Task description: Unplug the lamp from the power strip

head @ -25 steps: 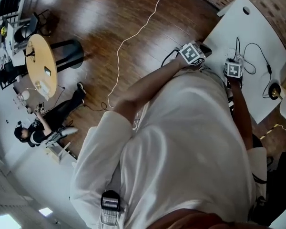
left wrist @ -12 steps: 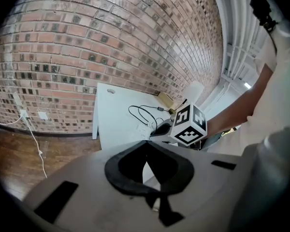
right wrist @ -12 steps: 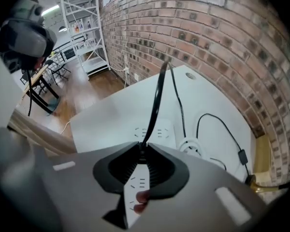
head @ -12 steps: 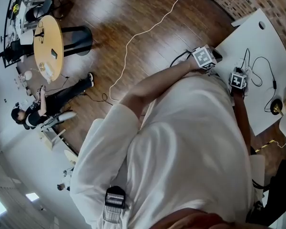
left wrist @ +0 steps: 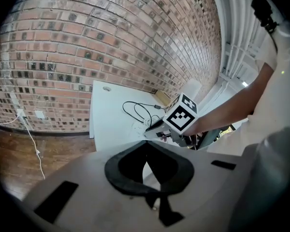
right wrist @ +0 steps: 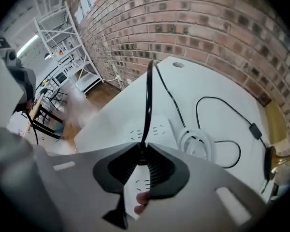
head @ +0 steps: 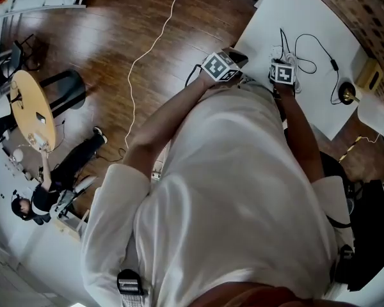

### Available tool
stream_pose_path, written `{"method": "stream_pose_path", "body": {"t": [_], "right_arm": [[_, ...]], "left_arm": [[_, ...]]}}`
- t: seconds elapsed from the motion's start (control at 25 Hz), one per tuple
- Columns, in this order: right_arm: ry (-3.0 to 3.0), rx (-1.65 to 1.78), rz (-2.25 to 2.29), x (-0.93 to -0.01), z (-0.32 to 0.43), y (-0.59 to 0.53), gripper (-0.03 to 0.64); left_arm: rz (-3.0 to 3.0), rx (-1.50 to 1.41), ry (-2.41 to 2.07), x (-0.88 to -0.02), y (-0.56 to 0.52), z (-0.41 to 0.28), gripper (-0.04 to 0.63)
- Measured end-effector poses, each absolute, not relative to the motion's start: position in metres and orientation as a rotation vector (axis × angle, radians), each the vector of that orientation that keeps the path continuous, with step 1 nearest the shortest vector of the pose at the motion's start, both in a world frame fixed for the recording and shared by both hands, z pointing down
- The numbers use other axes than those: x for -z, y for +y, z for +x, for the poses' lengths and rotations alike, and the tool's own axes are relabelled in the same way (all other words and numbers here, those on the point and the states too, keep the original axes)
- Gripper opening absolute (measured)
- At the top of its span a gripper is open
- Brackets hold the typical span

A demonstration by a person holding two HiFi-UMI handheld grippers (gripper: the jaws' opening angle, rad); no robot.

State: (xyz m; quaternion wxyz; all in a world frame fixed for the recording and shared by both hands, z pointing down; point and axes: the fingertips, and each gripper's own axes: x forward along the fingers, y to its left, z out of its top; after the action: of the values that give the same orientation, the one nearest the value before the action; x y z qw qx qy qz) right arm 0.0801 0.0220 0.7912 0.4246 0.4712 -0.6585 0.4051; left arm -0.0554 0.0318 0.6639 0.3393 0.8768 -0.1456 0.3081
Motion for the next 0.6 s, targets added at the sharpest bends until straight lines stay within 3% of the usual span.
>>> {"method": "stream_pose_path", "body": {"t": [0.4, 0.52, 0.6], "right_arm": [[-1.905, -0.906, 1.088, -0.786, 0.082, 0.028, 0.068], [-1.931, -0.872, 1.017, -0.787, 0.084, 0.038, 0.168], [-1.940, -0.845, 0.933, -0.788, 0.081, 0.047, 0.192]], "left_arm": [[2.291, -0.789, -0.392, -0.659, 0.034, -0.053, 0.005], [2.291, -0.776, -0.413, -0.657, 0.031, -0.058, 0.005], [2.285, -0.777, -0.417, -0.659, 0.031, -0.059, 0.005]]}}
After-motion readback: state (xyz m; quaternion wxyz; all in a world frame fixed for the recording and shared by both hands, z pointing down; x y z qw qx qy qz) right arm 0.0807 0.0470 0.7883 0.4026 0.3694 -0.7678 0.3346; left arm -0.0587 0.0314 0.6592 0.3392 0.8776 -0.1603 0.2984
